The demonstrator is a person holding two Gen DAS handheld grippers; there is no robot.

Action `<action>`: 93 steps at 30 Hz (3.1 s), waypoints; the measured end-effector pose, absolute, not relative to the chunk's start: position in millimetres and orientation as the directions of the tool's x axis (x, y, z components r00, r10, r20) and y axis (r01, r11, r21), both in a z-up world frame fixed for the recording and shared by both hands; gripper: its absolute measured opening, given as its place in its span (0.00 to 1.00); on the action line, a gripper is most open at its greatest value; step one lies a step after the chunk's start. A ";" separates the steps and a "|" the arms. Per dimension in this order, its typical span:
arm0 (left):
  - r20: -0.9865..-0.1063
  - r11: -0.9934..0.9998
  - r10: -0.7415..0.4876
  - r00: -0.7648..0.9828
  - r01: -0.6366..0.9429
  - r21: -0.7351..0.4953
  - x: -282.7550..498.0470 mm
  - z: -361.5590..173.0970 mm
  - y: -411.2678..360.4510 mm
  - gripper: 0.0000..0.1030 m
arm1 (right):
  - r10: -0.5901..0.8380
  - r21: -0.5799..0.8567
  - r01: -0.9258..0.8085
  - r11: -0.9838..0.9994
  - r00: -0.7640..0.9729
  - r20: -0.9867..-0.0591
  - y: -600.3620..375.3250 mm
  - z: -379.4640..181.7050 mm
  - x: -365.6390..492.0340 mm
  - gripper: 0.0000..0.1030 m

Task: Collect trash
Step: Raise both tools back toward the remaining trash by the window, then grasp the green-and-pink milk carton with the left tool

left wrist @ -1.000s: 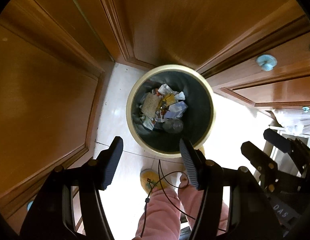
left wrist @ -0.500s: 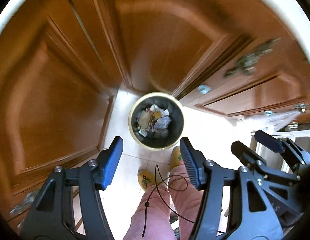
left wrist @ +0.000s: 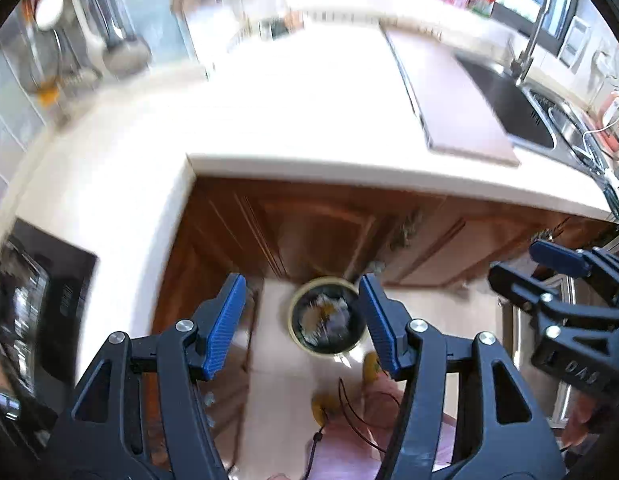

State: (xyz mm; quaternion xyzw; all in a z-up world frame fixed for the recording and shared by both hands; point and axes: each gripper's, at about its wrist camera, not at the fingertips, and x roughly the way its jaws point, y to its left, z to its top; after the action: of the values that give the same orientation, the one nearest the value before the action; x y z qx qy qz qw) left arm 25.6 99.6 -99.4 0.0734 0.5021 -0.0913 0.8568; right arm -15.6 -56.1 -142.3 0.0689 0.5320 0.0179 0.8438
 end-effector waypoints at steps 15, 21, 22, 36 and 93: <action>-0.731 0.935 -0.032 0.682 0.278 0.219 86.0 49.3 74.9 0.54 | 0.093 0.152 0.048 0.987 0.595 -0.798 -77.8 60.1 35.8 0.65; -0.697 0.922 0.000 0.717 0.270 0.278 150.6 90.4 51.5 0.54 | 0.128 0.182 0.025 0.983 0.617 -0.776 -107.5 127.2 106.5 0.65; -0.694 0.919 0.008 0.720 0.268 0.289 165.4 96.1 47.0 0.54 | 0.134 0.186 0.021 0.982 0.616 -0.776 -113.2 134.1 122.8 0.65; -0.767 0.913 0.145 0.625 0.214 0.347 432.2 70.9 -33.1 0.54 | 0.246 0.245 -0.071 0.967 0.521 -0.817 -195.9 120.1 450.2 0.65; -0.905 0.894 0.205 0.372 0.306 0.328 655.1 -183.8 -68.8 0.25 | 0.483 0.523 0.061 0.850 0.306 -0.820 -245.7 -219.4 740.1 0.59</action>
State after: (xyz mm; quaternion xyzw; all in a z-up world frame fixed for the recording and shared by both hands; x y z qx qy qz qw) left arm 655.1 -68.8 -183.8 0.2282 0.5593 -0.0316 0.7963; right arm 740.1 -245.7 -219.4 0.2375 0.5729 0.1364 0.7725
